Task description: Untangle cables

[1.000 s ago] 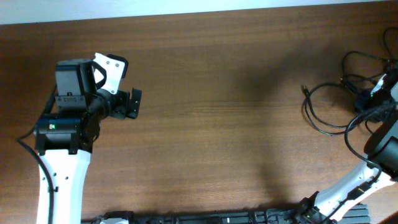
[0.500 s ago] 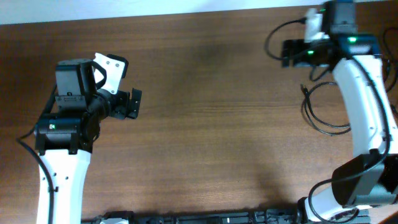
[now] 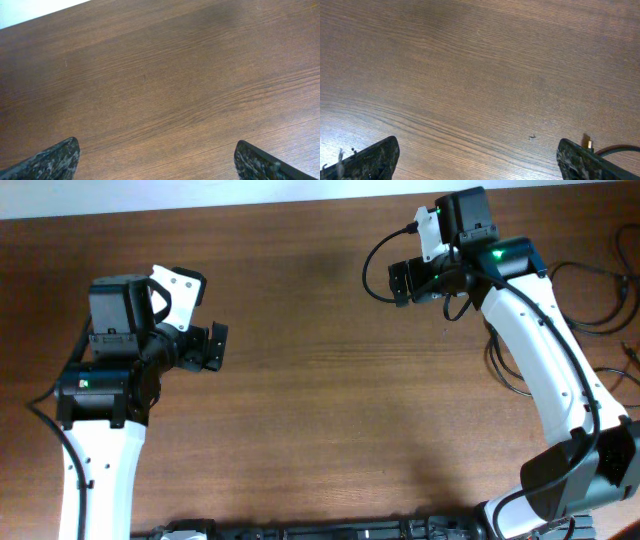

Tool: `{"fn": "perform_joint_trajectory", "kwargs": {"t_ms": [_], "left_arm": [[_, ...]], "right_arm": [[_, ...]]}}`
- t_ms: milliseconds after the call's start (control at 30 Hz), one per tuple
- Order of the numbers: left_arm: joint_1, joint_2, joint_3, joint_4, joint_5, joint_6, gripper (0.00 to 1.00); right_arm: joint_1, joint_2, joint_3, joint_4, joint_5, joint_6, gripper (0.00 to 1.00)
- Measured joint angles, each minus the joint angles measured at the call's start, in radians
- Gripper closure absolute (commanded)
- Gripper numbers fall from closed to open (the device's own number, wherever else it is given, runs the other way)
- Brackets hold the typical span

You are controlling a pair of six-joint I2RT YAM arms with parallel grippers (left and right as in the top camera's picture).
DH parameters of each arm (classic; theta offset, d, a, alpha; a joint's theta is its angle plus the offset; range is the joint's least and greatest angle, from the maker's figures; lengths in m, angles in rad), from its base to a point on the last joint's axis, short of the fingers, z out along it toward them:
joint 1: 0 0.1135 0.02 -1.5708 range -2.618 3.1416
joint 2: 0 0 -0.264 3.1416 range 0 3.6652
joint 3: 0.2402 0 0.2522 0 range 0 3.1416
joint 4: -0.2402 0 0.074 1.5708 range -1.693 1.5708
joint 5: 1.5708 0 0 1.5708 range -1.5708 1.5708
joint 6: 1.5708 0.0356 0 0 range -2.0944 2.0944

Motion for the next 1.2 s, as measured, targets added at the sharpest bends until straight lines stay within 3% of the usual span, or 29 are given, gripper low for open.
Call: {"fn": "perform_joint_trajectory", "kwargs": {"t_ms": [667,933,1000,1200], "left_arm": [[0.000,-0.009,-0.038,0.023,0.061,0.000,0.01],[0.000,-0.307,-0.540,0.568,0.087,0.001,0.01],[0.000,-0.449,-0.754,0.820,0.124,0.003,0.01],[0.000,-0.628,-1.066,1.291,0.203,-0.011,0.01]], "right_arm": [[0.000,0.000,0.000,-0.001,0.000,0.000,0.00],[0.000,0.000,0.000,0.000,0.000,0.000,0.00],[0.000,0.000,0.000,0.000,0.000,0.000,0.00],[0.000,0.000,0.000,0.000,0.000,0.000,0.00]]}}
